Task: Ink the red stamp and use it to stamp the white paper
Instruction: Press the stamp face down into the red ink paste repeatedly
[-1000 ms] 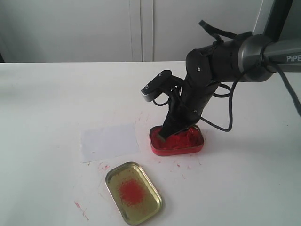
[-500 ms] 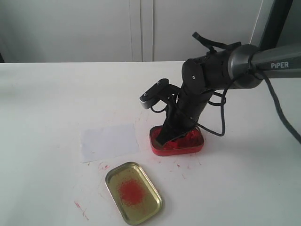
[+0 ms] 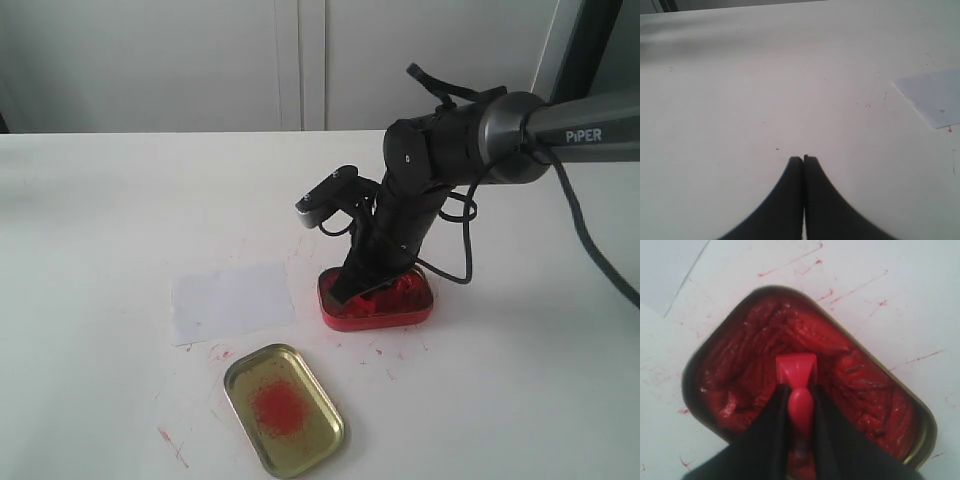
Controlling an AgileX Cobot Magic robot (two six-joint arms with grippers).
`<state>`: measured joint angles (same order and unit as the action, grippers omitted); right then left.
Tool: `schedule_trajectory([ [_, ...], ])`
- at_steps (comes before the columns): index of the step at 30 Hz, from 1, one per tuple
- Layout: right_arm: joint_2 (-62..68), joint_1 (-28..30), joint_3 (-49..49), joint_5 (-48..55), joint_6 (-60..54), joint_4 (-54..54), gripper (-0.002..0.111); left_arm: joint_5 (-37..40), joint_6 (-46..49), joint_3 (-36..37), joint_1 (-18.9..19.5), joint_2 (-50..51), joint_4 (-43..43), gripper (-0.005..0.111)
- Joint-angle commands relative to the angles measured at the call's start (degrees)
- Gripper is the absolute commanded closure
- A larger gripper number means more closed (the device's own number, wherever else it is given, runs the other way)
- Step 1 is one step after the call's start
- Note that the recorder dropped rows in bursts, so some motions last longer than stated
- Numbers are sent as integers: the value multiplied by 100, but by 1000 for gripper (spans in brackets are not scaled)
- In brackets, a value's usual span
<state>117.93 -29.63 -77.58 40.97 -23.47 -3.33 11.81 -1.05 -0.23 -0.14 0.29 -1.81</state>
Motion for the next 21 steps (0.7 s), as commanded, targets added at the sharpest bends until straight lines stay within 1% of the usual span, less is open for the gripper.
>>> schedule_trajectory([
  [1,516,51,169,378,-45,17,108,-13,-1,23,5,-29,-27,107],
  [10,542,51,169,413,-30,17,108,-13,-1,23,5,-29,-27,107],
  [21,-137,51,169,174,183,-391,108,-13,-1,23,5,-29,-27,107],
])
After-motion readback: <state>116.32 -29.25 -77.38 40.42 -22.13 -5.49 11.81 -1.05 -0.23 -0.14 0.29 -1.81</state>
